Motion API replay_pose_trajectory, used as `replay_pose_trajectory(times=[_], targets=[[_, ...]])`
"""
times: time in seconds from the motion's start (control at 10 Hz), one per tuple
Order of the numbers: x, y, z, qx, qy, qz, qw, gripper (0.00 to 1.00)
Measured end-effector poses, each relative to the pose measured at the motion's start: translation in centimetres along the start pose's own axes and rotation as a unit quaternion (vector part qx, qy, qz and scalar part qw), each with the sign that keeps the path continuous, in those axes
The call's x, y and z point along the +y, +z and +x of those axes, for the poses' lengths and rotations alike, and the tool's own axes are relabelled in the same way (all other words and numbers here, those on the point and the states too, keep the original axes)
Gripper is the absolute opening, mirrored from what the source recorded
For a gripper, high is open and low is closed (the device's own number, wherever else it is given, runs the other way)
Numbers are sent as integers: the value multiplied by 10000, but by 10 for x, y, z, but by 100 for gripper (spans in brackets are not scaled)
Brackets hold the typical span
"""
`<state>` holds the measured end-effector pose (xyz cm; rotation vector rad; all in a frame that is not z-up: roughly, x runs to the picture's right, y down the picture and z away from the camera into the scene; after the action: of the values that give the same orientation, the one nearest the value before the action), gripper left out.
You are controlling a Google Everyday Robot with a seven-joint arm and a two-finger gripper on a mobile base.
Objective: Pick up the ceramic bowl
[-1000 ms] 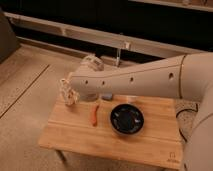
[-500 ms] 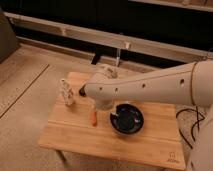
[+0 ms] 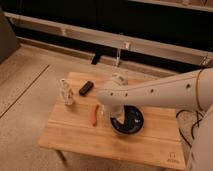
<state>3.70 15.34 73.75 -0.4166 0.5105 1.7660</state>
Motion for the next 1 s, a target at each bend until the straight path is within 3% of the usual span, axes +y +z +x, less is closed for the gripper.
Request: replay_pose_trajectory(times=[0.2, 0.5, 1.0], targets=[[0, 6, -2, -29, -37, -146, 9999, 65], [2, 7, -1, -17, -82, -137, 9999, 65], [-29, 46, 2, 338, -135, 337, 9988, 65]])
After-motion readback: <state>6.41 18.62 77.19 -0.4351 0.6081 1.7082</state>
